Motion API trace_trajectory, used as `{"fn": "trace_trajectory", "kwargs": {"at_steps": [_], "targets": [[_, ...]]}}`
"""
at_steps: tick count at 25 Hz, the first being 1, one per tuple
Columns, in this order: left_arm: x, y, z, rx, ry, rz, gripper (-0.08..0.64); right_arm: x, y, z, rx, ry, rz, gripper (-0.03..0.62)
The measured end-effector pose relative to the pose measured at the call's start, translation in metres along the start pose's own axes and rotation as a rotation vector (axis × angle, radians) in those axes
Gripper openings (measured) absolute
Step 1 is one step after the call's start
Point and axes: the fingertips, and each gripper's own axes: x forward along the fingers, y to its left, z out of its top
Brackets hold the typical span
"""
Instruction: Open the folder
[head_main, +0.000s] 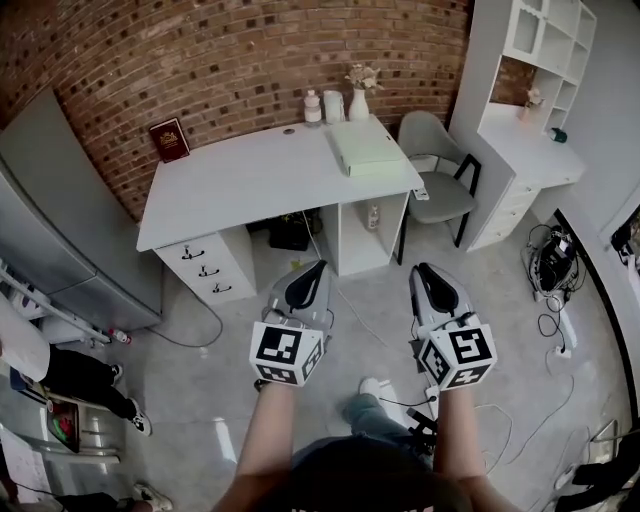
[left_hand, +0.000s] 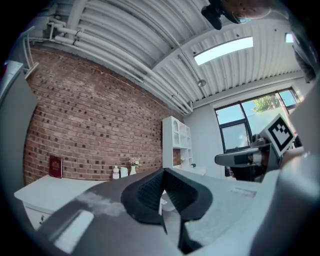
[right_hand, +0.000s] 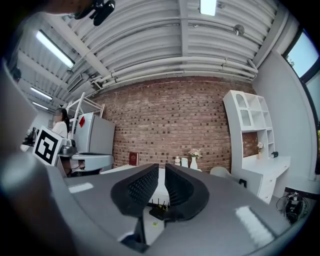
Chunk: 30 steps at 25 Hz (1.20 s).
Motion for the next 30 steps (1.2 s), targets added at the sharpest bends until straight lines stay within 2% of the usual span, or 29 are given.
{"fn": "trace_trajectory", "kwargs": {"at_steps": [8,14,18,23,30], "targets": [[0.115,0.014,-0.009,0.01,0.035,0.054,0.0,0.079,-0.101,-0.004,0.025,0.041,0.011,0.002],[0.175,0.018,-0.01,0.012,0.032,0.083,0.0,0.121,-0.154,-0.003,0.013,0.043,0.016,0.0],[0.202,0.022,-0.016,0.008,0.039,0.09,0.0,0.141,-0.174,-0.008,0.056,0.046,0.022,-0.002],[0.23,0.031,-0.024,0.011,0.049,0.094,0.0,0.161,-0.187,-0.015,0.064,0.052,0.044,-0.002],[0.285,0.055,-0.035,-0.031,0.026,0.05,0.0,0.204,-0.219,-0.027,0.072,0.053,0.017,0.0]]}}
